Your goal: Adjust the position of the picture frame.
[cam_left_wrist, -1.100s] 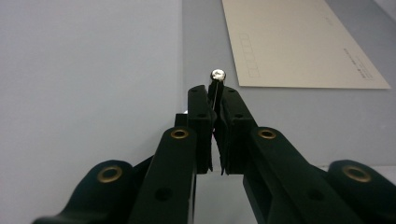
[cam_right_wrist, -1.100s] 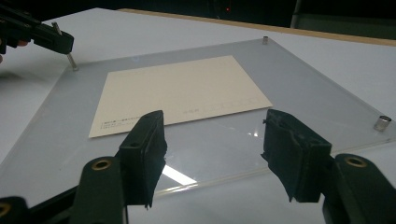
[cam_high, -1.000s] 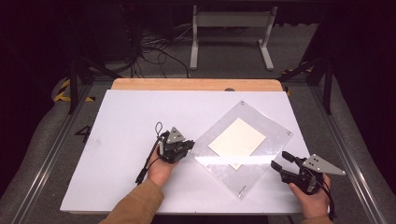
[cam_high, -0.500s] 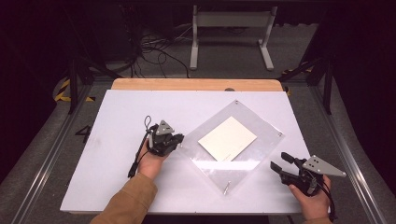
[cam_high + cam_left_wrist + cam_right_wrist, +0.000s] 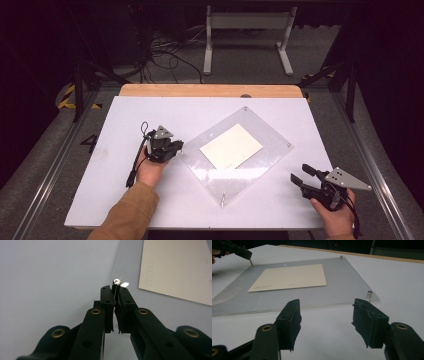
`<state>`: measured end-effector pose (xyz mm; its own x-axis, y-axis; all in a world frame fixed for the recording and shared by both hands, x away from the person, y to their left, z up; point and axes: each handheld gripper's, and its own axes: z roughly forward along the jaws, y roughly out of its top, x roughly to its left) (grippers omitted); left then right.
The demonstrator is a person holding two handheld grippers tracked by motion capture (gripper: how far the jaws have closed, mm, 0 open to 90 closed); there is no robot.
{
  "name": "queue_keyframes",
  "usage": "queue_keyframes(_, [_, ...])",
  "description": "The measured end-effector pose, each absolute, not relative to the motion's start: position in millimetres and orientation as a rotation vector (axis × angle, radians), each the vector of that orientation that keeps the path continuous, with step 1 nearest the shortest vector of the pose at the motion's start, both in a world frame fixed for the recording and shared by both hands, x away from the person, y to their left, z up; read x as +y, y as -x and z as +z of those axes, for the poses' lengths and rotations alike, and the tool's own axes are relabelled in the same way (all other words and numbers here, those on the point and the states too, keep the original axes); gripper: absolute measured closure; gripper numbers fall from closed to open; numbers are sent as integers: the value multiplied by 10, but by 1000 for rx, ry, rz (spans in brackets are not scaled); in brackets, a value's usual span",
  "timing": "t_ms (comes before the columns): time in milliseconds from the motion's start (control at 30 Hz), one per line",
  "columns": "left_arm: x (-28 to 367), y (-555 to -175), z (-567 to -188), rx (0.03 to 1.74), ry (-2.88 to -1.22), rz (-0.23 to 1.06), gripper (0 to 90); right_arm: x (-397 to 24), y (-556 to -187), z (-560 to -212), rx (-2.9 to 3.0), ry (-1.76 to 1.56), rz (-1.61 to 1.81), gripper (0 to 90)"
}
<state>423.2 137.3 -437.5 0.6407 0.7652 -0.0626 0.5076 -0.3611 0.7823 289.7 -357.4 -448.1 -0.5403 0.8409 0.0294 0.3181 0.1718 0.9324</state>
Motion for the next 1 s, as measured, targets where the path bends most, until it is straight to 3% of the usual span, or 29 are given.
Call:
queue_keyframes(133, [1394, -4095, -4248, 979, -1985, 480, 464, -3568, -2901, -4483, 1952, -1085, 1356, 391])
queue_keyframes(300, [1288, -3766, -4092, 770, -1978, 407, 410, -3565, -2915, -4486, 1952, -1091, 1356, 390])
queue_keyframes(533, [980, -3275, -3992, 439, -1973, 147, 345, -3516, -2939, -4465, 1951, -1084, 1370, 390])
queue_keyframes(800, [574, -3114, -4151, 315, -2061, 48, 284, -3505, -2944, -4463, 1960, -1073, 1372, 391])
queue_keyframes(1000, [289, -3078, -4330, 264, -2131, -2, 341, -3517, -2949, -4463, 1956, -1073, 1377, 391])
